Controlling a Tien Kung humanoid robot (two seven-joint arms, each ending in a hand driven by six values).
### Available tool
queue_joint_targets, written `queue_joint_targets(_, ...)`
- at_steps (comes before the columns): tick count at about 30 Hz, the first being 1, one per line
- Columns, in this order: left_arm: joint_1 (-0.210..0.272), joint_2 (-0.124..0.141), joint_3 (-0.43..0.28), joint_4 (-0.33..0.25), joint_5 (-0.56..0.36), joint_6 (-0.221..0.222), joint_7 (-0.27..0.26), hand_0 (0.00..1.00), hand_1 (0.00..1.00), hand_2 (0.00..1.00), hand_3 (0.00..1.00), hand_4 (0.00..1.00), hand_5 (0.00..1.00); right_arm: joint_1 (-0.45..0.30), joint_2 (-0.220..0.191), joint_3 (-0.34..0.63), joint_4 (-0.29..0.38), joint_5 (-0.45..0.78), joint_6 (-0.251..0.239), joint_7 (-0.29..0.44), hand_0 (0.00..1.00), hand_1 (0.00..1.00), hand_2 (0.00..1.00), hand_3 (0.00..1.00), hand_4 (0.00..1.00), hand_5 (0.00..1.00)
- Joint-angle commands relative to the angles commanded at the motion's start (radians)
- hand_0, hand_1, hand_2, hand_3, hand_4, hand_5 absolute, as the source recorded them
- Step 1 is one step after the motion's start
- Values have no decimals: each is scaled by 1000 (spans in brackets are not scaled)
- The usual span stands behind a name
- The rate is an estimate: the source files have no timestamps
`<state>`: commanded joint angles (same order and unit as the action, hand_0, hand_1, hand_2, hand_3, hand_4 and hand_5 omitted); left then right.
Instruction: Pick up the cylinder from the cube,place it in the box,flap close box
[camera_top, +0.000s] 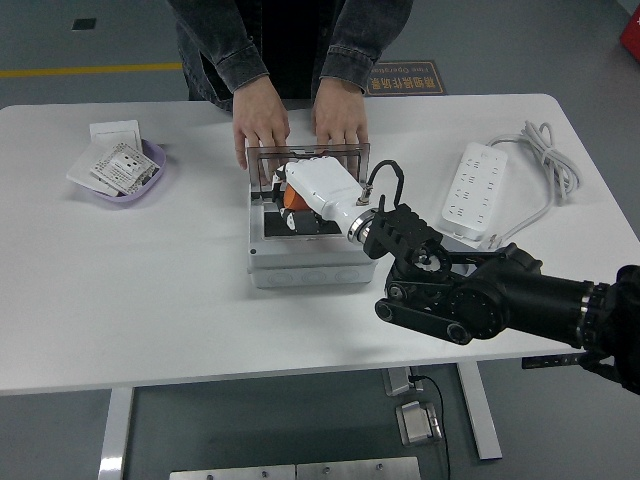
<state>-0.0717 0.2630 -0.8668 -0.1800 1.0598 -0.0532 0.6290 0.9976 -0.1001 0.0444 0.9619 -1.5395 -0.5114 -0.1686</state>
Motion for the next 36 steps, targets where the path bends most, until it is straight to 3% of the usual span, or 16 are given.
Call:
queue_joint_targets(4,-6,1,46,0,-40,18,-33,620,715,695,669,720,262,7,1,8,-14,-15,29,7,2,111,243,235,2,2)
queue_joint_targets(5,-7,1,60,0,-52,23,-44,622,717,703,671,720,260,10,1,9,-17,-19,36,8,33,159,296,344,111,129)
queue_joint_targets(10,-12,4,99,0,-88,41,-73,622,717,703,671,720,260,17,-4,13,-21,-26,56,11,33,159,296,344,111,129)
queue_joint_targets(11,-13,4,105,0,-93,42,-76,620,709,692,658,717,263,17,-4,13,-22,-27,58,11,116,253,404,577,645,273)
queue_joint_targets(16,-14,5,118,0,-103,45,-82,620,709,692,658,717,263,14,-1,5,-26,-25,59,15,116,253,404,577,645,273)
queue_joint_targets(17,-15,4,124,0,-107,46,-84,619,706,681,645,718,272,13,0,4,-27,-25,58,15,197,351,505,546,892,617)
queue_joint_targets(22,-18,2,146,0,-126,45,-90,619,706,681,645,718,272,9,3,0,-30,-23,55,18,197,351,505,546,892,617)
queue_joint_targets(23,-18,2,149,0,-129,45,-90,615,709,677,652,717,271,8,3,0,-30,-23,55,18,212,370,523,550,962,681)
queue_joint_targets(36,-18,-1,170,0,-150,41,-94,614,707,660,642,712,265,0,-10,16,-23,-25,51,17,216,339,491,527,993,707)
